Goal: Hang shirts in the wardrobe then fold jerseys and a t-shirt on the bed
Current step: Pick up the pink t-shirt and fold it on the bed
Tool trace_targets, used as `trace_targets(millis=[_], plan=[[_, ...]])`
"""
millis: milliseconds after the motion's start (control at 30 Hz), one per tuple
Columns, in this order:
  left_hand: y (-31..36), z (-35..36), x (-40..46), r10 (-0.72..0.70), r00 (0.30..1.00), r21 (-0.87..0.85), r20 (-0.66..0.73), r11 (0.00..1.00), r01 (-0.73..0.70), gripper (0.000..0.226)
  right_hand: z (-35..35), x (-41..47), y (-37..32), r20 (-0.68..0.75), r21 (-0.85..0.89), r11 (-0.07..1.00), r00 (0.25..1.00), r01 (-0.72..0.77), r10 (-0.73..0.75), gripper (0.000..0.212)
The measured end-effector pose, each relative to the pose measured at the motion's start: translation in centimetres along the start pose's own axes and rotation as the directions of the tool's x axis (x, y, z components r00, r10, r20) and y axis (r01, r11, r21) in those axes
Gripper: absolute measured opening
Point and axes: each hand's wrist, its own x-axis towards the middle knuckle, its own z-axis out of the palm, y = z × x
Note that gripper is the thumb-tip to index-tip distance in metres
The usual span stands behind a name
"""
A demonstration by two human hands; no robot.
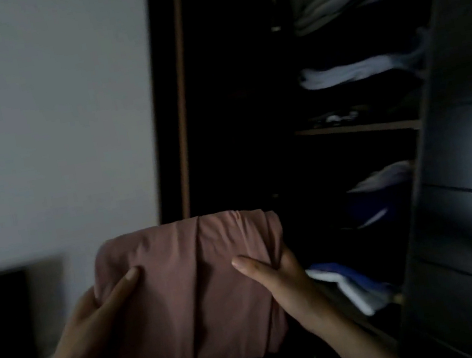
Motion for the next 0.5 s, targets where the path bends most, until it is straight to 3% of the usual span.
trace_targets(millis=[200, 333, 500], plan=[[-1.3, 14.5, -3.5, 0.002, 0.978, 0.049, 0.210, 0.999, -0.013, 0.028, -14.3, -5.0, 1.7, -0.172, 0.010, 0.975, 0.960, -0.224, 0.222, 0.028], [-3.0, 21.1, -3.6, -0.040, 0.946, 0.088, 0.321, 0.996, 0.012, 0.041, -20.2, -7.6, 2.9, -0.262, -0.005, 0.951, 0.919, -0.308, 0.296, 0.026], [-3.8, 27.1, -2.4, -0.058, 0.928, 0.095, 0.368, 0.995, 0.025, 0.060, -24.6, -8.1, 3.5, -0.338, -0.023, 0.960, 0.906, -0.280, 0.256, 0.019]])
